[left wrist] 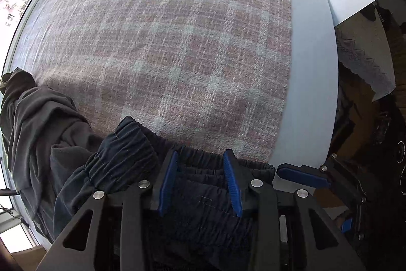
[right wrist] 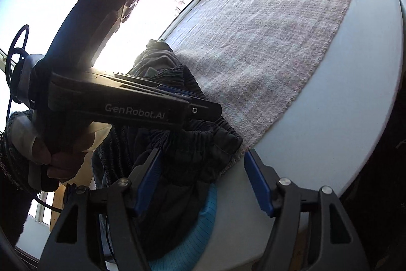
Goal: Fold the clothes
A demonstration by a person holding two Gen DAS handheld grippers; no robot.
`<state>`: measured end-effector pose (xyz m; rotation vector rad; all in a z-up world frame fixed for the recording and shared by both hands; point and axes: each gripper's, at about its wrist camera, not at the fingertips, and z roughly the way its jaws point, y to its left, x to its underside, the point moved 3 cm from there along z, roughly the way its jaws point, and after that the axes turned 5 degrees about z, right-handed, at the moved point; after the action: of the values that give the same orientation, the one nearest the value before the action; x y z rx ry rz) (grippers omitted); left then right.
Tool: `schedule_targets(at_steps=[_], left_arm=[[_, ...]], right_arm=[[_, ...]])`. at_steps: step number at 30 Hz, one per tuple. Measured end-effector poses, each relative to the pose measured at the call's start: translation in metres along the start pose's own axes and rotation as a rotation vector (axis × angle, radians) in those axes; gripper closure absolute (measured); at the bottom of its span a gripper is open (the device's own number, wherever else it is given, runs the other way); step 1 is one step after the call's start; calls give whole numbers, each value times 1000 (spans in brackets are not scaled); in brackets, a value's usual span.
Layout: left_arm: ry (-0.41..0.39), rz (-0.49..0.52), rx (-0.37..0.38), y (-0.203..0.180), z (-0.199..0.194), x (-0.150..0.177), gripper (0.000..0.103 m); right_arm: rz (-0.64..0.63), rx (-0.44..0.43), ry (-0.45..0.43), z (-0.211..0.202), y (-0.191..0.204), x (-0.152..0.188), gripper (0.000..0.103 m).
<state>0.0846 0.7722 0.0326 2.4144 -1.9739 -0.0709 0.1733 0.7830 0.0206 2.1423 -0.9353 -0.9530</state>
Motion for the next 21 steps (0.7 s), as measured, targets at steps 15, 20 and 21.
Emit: schedule_targets(at_steps=[15, 20, 21], left_arm=[[-472, -457, 34, 96, -148, 120, 59], [-482, -716, 106, 95, -85, 214, 61], [-483, -741, 158, 91, -67, 218, 66]], right_arm=[[71, -136, -54, -24, 11, -5, 82], [17, -151, -75, -41, 32, -5, 82], [-7, -149, -77, -43, 39, -5, 82]])
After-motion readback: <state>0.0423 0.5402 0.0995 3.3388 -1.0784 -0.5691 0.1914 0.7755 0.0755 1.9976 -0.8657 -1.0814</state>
